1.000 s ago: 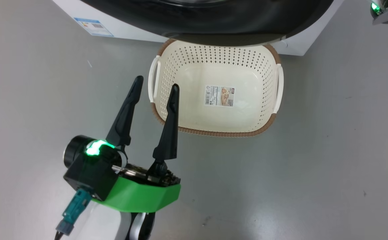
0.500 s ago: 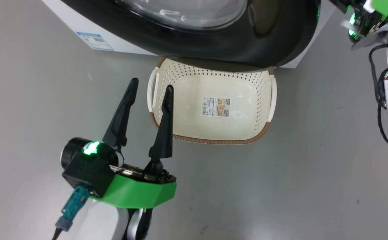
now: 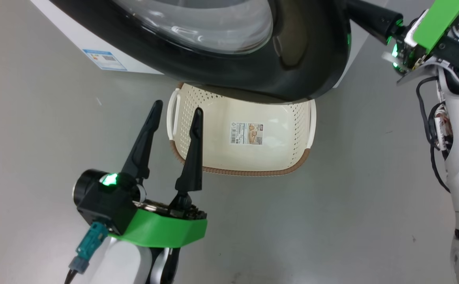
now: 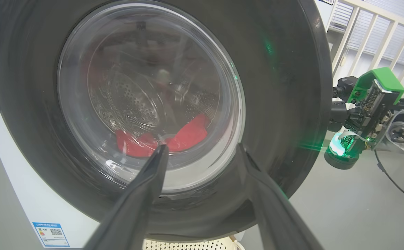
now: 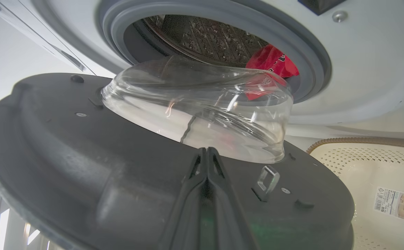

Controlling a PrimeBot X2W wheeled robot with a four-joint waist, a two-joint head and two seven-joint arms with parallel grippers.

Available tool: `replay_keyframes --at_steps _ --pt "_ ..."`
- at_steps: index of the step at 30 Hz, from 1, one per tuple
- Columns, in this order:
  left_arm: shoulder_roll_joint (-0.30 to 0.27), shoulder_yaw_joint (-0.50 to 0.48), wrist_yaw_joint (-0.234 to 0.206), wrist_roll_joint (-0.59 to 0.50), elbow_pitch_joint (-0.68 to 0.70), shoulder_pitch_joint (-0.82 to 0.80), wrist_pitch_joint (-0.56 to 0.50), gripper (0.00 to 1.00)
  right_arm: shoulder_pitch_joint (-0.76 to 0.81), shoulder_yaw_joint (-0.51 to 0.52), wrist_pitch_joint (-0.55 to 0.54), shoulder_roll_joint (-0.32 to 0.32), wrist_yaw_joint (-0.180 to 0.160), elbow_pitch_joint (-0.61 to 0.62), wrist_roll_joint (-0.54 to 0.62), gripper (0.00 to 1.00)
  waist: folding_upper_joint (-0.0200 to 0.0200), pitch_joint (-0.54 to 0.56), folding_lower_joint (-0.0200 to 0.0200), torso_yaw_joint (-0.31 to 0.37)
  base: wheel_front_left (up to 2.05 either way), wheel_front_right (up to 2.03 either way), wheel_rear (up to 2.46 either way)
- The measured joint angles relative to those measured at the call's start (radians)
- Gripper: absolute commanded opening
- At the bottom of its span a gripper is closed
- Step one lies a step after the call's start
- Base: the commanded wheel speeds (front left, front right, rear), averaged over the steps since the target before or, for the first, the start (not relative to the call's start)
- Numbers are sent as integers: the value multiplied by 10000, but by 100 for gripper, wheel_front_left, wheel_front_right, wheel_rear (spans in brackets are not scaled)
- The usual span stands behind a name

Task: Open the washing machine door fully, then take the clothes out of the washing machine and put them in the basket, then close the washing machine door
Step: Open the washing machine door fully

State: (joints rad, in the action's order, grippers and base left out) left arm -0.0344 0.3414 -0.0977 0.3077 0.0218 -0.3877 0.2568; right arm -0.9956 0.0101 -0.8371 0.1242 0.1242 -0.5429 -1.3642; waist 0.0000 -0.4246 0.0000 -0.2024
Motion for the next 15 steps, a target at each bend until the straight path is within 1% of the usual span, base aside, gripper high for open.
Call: replay_keyframes --at_steps 15 --pt "-4 10 -15 4 -313 235 0 100 840 -215 -213 -134 0 222 -90 0 0 549 0 91 0 0 0"
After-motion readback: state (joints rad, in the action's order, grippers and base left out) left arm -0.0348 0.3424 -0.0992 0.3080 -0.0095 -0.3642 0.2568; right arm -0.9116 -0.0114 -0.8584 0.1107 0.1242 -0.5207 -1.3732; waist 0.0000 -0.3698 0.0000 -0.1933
